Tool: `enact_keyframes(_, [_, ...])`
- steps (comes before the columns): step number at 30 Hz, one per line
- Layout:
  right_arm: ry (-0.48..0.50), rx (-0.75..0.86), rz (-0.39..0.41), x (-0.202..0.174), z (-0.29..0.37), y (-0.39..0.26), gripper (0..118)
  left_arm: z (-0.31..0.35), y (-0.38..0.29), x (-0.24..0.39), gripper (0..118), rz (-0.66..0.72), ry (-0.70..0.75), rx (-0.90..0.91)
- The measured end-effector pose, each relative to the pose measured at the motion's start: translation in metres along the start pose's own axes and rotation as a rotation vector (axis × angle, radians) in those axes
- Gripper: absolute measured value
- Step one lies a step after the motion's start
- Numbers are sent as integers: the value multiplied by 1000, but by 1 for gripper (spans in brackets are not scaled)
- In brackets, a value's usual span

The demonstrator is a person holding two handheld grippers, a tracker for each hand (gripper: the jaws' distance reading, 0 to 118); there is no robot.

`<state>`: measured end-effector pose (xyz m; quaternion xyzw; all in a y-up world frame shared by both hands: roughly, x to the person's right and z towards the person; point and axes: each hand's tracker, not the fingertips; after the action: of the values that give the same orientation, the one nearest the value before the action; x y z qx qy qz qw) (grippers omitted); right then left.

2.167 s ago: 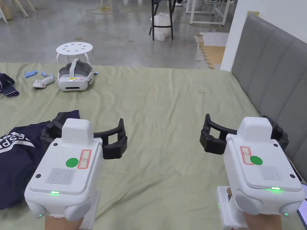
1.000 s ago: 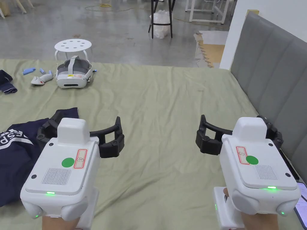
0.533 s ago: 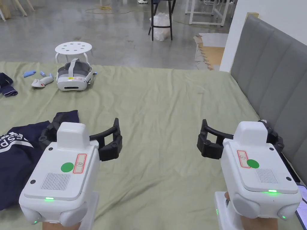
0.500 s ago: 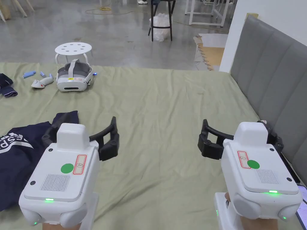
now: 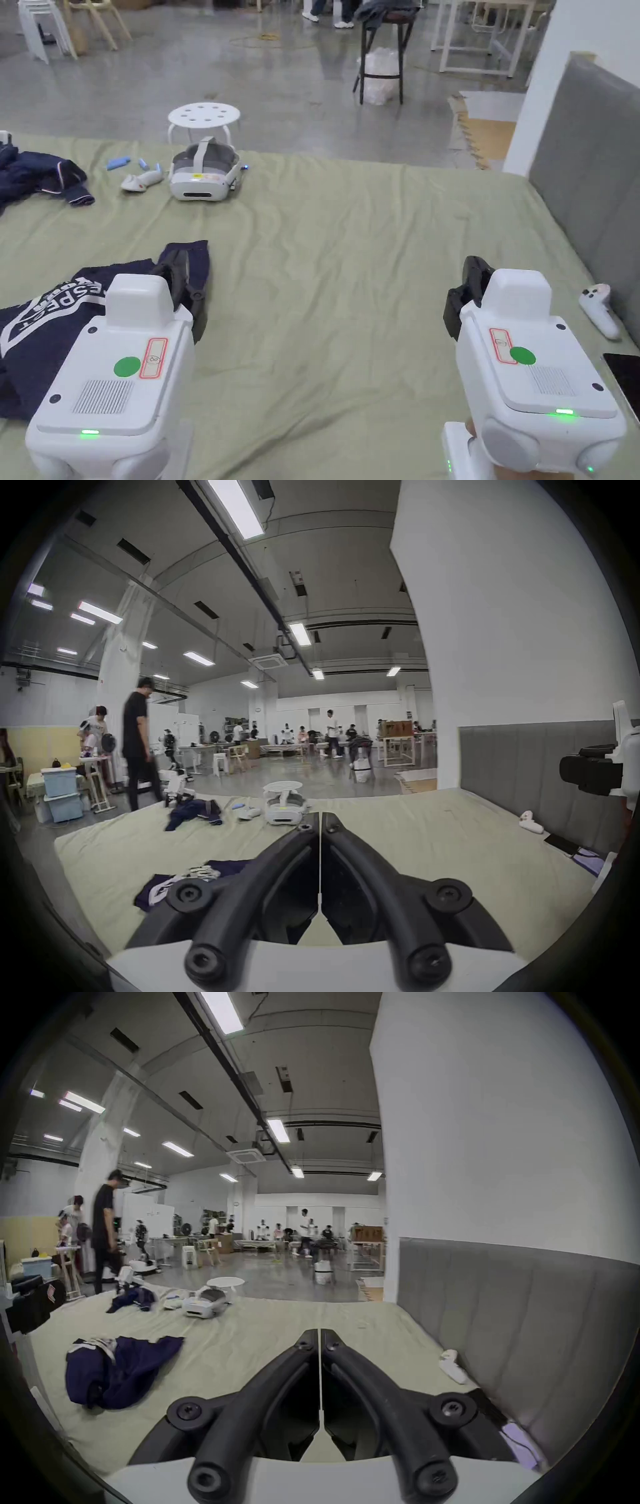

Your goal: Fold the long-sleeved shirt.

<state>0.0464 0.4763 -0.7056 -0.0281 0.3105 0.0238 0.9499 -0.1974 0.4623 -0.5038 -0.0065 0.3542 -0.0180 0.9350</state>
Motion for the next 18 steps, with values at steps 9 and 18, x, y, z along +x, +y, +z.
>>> enact_keyframes(9, [366,-2,-40,-147,-34,2,0,58,8,-119,5,6,313,-32])
enact_keyframes(18, [478,10,6,-196,-31,-2,0,13,-6,-146,38,36,256,-278])
